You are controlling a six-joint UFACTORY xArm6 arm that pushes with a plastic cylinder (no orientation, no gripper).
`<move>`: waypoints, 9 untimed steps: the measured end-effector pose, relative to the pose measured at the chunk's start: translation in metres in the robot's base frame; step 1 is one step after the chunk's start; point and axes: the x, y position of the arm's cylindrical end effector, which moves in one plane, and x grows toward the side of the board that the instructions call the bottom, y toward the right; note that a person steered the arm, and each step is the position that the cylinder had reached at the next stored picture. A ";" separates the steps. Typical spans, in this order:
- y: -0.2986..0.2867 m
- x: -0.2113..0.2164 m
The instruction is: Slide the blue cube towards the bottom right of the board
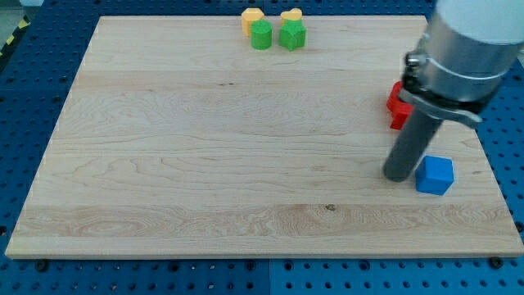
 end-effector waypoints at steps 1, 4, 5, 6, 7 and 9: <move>-0.031 0.012; 0.076 0.057; 0.111 0.052; 0.110 0.051; 0.100 0.034; 0.090 0.020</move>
